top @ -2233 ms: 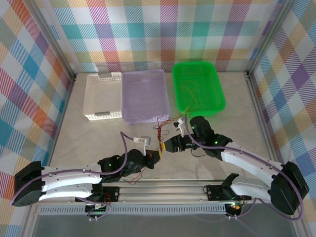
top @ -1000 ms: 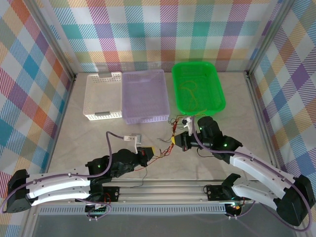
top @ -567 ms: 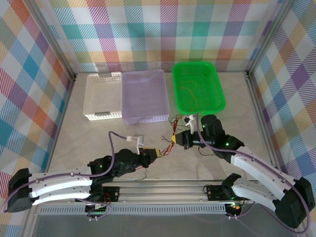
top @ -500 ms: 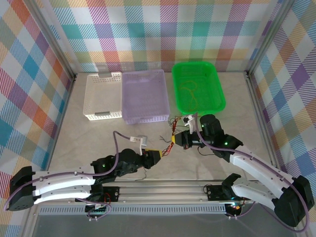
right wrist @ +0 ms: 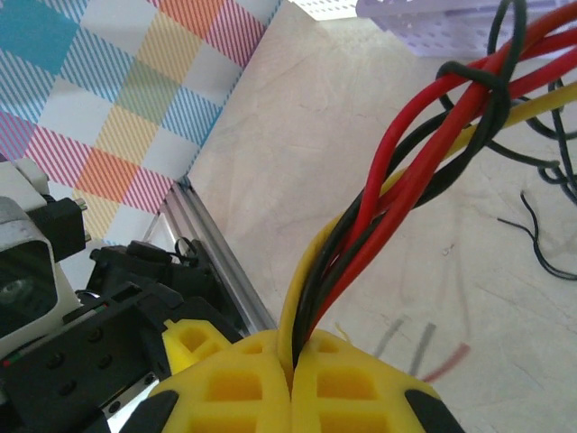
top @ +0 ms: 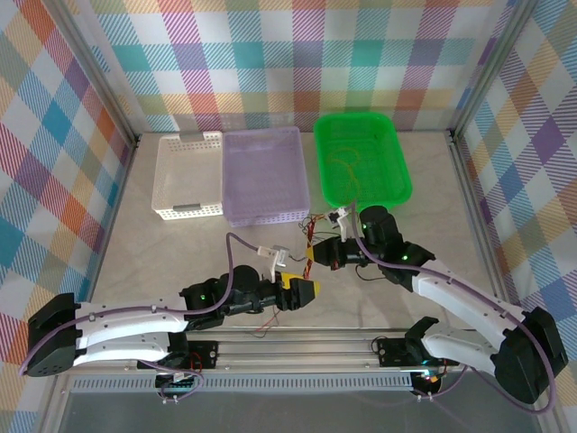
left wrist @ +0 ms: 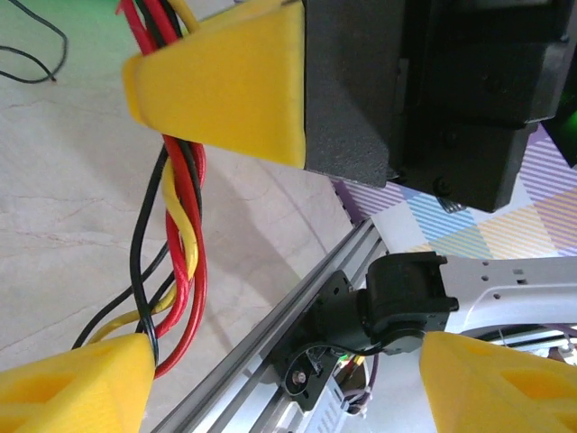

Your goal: Untangle the cables

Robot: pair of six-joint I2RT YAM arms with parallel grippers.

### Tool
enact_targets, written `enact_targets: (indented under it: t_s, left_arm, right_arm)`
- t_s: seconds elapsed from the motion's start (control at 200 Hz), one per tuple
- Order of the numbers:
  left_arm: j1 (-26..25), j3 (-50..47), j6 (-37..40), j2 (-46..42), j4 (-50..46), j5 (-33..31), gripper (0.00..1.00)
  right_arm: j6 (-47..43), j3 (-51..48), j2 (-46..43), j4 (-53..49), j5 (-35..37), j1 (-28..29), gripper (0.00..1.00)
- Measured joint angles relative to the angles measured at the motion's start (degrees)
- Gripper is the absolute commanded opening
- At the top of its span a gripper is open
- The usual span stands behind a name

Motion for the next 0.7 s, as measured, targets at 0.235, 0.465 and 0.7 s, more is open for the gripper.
enact_targets:
  t_s: [0.235,0.465,0.7]
  left_arm:
    - [0.0,0.0,0.0,0.0,-0.5,0.1,0.76]
    - [0.0,0.0,0.2,-0.7,-0.6,0.0,0.75]
    - [0.0,1.0,1.6,0.6,-1.9,-0.7,0.66]
  right_arm:
    - [0.5,0.0,0.3,0.7,-1.7,0.0,0.0]
    - [1.6,0.0,0.0,2.4,-3.3,0.0,0.0]
    - [1.8,0.0,-1.4,2.1,-4.6,0.1,0.0]
